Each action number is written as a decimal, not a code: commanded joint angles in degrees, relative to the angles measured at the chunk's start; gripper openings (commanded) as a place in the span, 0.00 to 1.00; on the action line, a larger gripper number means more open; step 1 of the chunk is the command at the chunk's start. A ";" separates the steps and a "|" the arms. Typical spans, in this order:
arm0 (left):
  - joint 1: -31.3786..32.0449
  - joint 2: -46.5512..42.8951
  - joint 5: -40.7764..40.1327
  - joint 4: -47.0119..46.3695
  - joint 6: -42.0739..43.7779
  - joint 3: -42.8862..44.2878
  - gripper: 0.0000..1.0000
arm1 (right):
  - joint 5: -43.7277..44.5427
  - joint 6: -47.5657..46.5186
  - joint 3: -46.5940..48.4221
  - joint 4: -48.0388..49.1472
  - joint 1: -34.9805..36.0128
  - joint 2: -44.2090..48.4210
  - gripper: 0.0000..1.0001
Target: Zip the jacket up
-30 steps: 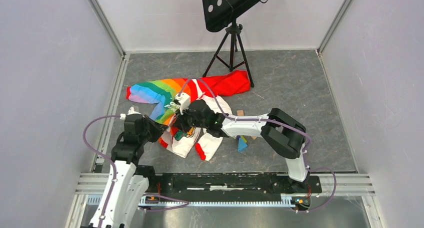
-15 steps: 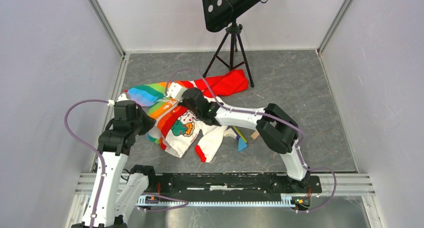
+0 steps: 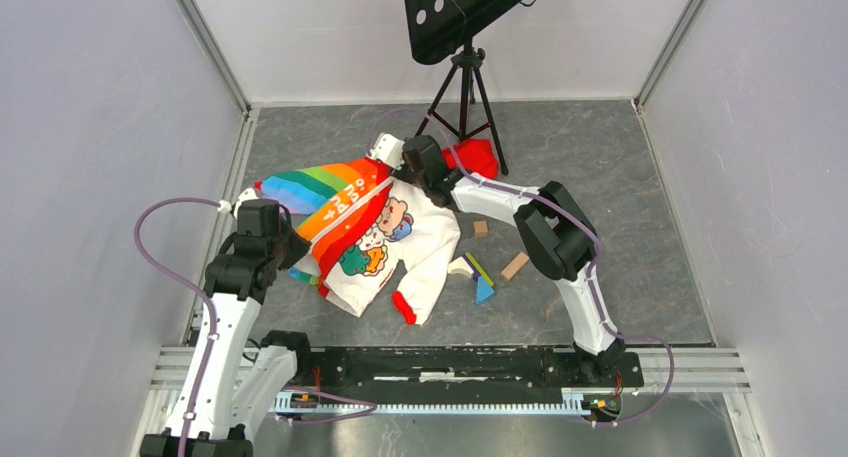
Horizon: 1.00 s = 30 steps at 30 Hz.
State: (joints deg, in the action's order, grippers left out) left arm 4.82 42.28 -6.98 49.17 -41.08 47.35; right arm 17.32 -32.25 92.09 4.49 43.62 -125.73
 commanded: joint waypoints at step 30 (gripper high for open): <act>6.88 -3.15 54.93 -13.36 21.29 22.36 1.00 | 5.24 31.35 -26.65 -27.97 -2.40 81.89 0.98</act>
State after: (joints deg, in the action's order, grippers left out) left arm 7.84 40.53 36.64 40.12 -24.43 66.72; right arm 16.56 -1.28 58.92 -20.08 41.36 -44.91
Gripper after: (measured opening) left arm 0.994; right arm 0.979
